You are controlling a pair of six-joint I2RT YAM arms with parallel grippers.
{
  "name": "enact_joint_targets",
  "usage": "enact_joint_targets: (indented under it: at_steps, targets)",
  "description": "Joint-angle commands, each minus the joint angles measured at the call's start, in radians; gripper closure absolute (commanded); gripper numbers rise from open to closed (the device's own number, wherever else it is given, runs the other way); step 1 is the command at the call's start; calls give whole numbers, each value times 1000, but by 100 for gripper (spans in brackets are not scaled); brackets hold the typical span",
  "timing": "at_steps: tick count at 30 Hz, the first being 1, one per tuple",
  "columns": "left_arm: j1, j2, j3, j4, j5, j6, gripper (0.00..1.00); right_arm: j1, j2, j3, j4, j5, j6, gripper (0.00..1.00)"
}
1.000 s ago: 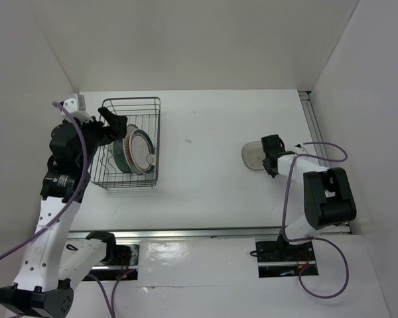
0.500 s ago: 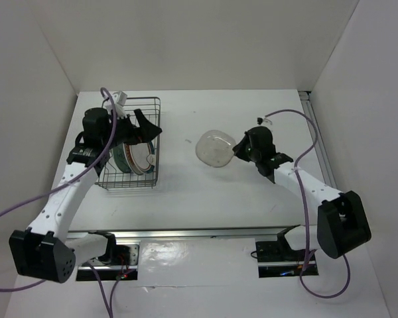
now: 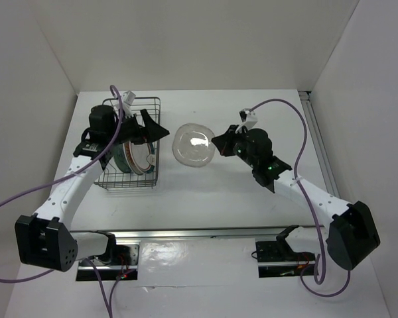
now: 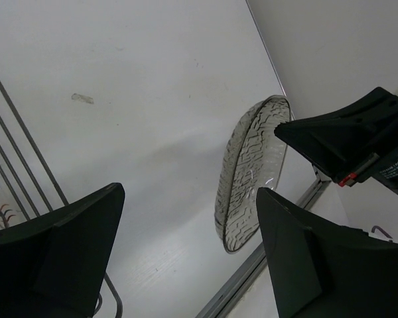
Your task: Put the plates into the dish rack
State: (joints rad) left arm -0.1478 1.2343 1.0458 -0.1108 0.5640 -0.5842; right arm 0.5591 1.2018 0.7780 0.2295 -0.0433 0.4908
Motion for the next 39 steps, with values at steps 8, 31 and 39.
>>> enact_joint_targets:
  at_steps: [8,31,39]
  targets:
    - [-15,28,39,89,123,-3,6,48,105,130,172,-30,9,100]
    - [-24,-235,279,-283,-637,230,100,88,68,162,107,0,-7,0]
    - [-24,-276,499,-330,-1295,516,100,48,68,162,33,-64,-31,0]
